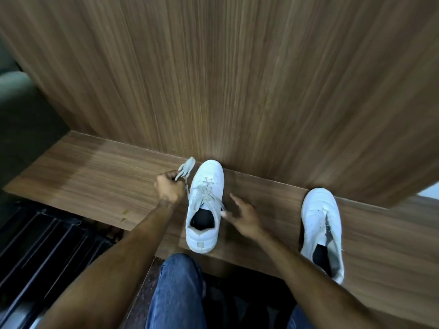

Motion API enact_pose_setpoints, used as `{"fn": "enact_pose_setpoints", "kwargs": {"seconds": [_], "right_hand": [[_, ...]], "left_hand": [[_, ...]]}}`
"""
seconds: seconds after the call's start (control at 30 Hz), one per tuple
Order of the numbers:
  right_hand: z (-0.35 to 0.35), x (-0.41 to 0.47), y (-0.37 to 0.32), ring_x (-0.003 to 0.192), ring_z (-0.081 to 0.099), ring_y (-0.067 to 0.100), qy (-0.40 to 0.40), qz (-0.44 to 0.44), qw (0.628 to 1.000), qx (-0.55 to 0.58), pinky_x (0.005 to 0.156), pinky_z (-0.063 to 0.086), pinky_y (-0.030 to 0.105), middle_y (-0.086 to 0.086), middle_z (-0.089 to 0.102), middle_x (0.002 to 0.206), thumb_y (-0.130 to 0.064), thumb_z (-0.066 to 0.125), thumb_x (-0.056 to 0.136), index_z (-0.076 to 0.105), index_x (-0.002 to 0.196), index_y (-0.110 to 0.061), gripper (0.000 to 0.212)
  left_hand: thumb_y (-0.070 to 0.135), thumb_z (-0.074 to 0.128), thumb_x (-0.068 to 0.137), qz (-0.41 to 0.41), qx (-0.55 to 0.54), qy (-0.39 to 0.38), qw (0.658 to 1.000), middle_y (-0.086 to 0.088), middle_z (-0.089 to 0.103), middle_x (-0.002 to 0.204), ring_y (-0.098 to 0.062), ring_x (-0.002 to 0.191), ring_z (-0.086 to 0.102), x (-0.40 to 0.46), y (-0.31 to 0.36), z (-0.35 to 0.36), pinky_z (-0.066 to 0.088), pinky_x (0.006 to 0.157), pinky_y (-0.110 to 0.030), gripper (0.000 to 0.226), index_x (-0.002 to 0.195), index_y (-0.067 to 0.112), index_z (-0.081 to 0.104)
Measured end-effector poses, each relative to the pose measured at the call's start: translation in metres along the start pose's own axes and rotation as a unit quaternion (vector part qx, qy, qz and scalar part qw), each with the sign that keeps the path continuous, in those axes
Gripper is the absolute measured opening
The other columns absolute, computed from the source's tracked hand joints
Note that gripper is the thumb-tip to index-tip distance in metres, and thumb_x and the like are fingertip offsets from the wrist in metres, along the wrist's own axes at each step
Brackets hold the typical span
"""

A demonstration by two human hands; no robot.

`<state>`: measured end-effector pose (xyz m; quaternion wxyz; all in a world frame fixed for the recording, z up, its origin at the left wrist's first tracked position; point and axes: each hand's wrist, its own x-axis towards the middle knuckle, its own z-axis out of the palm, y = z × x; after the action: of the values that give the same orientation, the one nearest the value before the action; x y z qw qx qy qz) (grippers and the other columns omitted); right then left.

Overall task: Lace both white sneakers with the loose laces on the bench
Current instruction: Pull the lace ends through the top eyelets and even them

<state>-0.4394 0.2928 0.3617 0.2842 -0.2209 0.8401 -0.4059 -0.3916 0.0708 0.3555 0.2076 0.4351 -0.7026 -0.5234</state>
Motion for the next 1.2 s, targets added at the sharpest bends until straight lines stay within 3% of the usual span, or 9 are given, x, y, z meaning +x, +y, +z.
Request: {"fn": "enact_pose_setpoints", "kwargs": {"seconds": [0.07, 0.23, 0.4, 0.6, 0.8, 0.9, 1.03, 1.1, 1.2], "right_hand": [[-0.032, -0.017, 0.015, 0.138, 0.036, 0.022, 0.045, 0.003, 0.997, -0.068, 0.112, 0.026, 0.027, 0.008, 0.042, 0.148, -0.031, 0.067, 0.089, 0.046, 0.141, -0.012, 0.059], [-0.122, -0.063, 0.065, 0.133, 0.042, 0.029, 0.160, 0.035, 0.948, -0.272, 0.108, 0.034, 0.034, 0.011, 0.049, 0.140, -0.034, 0.063, 0.089, 0.058, 0.130, -0.016, 0.045], [-0.145, -0.097, 0.112, 0.145, 0.020, 0.030, 0.139, 0.210, 0.961, -0.115, 0.114, 0.026, 0.035, 0.014, 0.027, 0.156, -0.046, 0.068, 0.084, 0.021, 0.152, -0.012, 0.089], [-0.107, -0.110, 0.111, 0.142, 0.027, 0.034, 0.143, 0.210, 0.961, -0.114, 0.112, 0.028, 0.035, 0.016, 0.017, 0.157, -0.055, 0.066, 0.081, 0.012, 0.154, -0.017, 0.098], [-0.065, -0.098, 0.086, 0.142, 0.027, 0.034, 0.076, 0.174, 0.968, -0.162, 0.112, 0.031, 0.039, 0.011, 0.012, 0.160, -0.067, 0.058, 0.079, 0.008, 0.154, -0.023, 0.100], [-0.060, -0.093, 0.068, 0.130, 0.046, 0.030, 0.063, 0.133, 0.988, -0.055, 0.107, 0.039, 0.039, 0.012, 0.041, 0.144, -0.061, 0.067, 0.075, 0.034, 0.146, -0.015, 0.091], [-0.085, -0.087, 0.058, 0.109, 0.056, 0.016, 0.157, 0.078, 0.961, 0.214, 0.101, 0.046, 0.042, 0.006, 0.059, 0.125, -0.013, 0.068, 0.088, 0.053, 0.127, -0.012, 0.042], [-0.108, -0.093, 0.047, 0.096, 0.064, 0.013, 0.134, 0.076, 0.924, 0.350, 0.085, 0.052, 0.039, -0.002, 0.069, 0.109, -0.014, 0.059, 0.091, 0.057, 0.120, -0.026, 0.031], [-0.140, -0.099, 0.033, 0.075, 0.066, 0.011, 0.139, 0.030, 0.895, 0.423, 0.068, 0.050, 0.031, -0.001, 0.072, 0.091, -0.007, 0.058, 0.089, 0.062, 0.111, -0.023, 0.027]], "left_hand": [[0.000, 0.063, 0.077, 0.055, -0.015, -0.030, 0.998, 0.010, 0.066, 0.057, -0.015, 0.061, 0.062, -0.025, 0.026, 0.005, 0.050, 0.066, -0.029, 0.031, 0.060, 0.025, 0.071], [-0.007, 0.058, 0.082, 0.155, -0.007, -0.121, 0.980, 0.001, 0.069, 0.068, -0.001, 0.062, 0.058, -0.090, 0.062, 0.041, 0.049, 0.067, -0.023, 0.024, 0.078, 0.011, 0.075], [0.003, 0.060, 0.081, 0.173, 0.044, -0.178, 0.968, 0.000, 0.069, 0.061, -0.008, 0.056, 0.060, -0.145, 0.064, 0.083, 0.043, 0.055, -0.017, 0.020, 0.078, 0.014, 0.076], [0.035, 0.063, 0.074, 0.141, 0.106, -0.221, 0.959, 0.012, 0.068, 0.061, -0.019, 0.065, 0.069, -0.166, 0.032, 0.104, 0.057, 0.059, -0.033, 0.017, 0.073, 0.051, 0.069], [0.005, 0.070, 0.081, 0.115, 0.002, -0.225, 0.968, 0.005, 0.073, 0.072, -0.009, 0.065, 0.063, -0.169, 0.051, 0.096, 0.055, 0.068, -0.031, 0.017, 0.079, 0.020, 0.077], [-0.002, 0.070, 0.081, 0.056, -0.078, -0.257, 0.962, -0.008, 0.071, 0.078, -0.016, 0.068, 0.061, -0.170, 0.074, 0.094, 0.050, 0.069, -0.030, 0.010, 0.086, 0.005, 0.075], [-0.004, 0.069, 0.082, 0.015, -0.117, -0.339, 0.934, -0.008, 0.069, 0.075, -0.015, 0.063, 0.063, -0.174, 0.105, 0.099, 0.055, 0.060, -0.024, 0.010, 0.089, 0.002, 0.072], [0.001, 0.069, 0.085, 0.010, -0.086, -0.391, 0.916, -0.006, 0.068, 0.070, -0.011, 0.057, 0.064, -0.175, 0.115, 0.103, 0.054, 0.053, -0.022, 0.005, 0.089, 0.004, 0.070], [0.018, 0.066, 0.091, 0.075, 0.034, -0.426, 0.901, -0.005, 0.066, 0.071, -0.010, 0.056, 0.059, -0.174, 0.123, 0.112, 0.049, 0.051, -0.020, 0.018, 0.095, 0.001, 0.071]]}}
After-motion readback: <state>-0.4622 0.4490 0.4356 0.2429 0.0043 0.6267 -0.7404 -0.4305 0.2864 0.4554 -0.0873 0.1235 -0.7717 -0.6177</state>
